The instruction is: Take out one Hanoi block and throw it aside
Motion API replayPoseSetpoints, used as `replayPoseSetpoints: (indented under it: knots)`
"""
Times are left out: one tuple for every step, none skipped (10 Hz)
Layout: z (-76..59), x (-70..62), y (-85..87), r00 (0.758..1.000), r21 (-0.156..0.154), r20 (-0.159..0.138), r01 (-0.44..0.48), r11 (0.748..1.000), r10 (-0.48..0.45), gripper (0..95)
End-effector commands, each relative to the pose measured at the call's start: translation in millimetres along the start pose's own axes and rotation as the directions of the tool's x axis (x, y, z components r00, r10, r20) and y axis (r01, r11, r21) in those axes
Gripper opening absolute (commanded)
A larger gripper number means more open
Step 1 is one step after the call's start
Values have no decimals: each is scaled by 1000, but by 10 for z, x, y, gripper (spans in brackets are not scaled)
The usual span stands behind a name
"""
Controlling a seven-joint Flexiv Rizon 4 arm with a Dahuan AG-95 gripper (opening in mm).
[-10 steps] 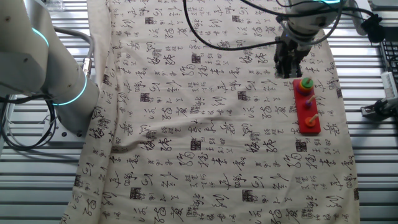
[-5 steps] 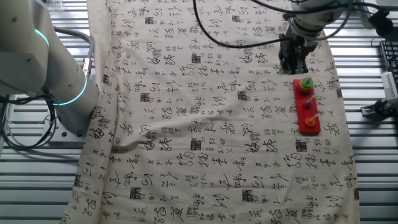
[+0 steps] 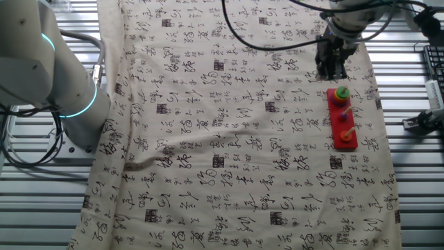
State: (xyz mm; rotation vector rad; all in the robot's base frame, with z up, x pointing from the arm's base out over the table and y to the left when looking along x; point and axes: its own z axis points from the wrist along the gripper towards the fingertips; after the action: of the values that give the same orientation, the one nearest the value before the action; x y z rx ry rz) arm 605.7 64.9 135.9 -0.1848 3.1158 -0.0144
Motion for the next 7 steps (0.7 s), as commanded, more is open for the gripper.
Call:
replayPoseSetpoints:
  knots:
    - [40,-29,-30,1000,-5,5,18,1000,-18,0]
    - [77,-43,-44,1000,-6,11,28,1000,-28,0]
    - [88,-46,-43,1000,-4,12,28,1000,-28,0]
    - [130,-44,-53,999,-4,17,35,999,-35,0]
    - [154,-44,-62,999,-4,19,42,999,-42,0]
    - [166,-45,-71,999,-4,18,43,999,-43,0]
    - [167,-47,-81,999,-4,15,48,999,-48,0]
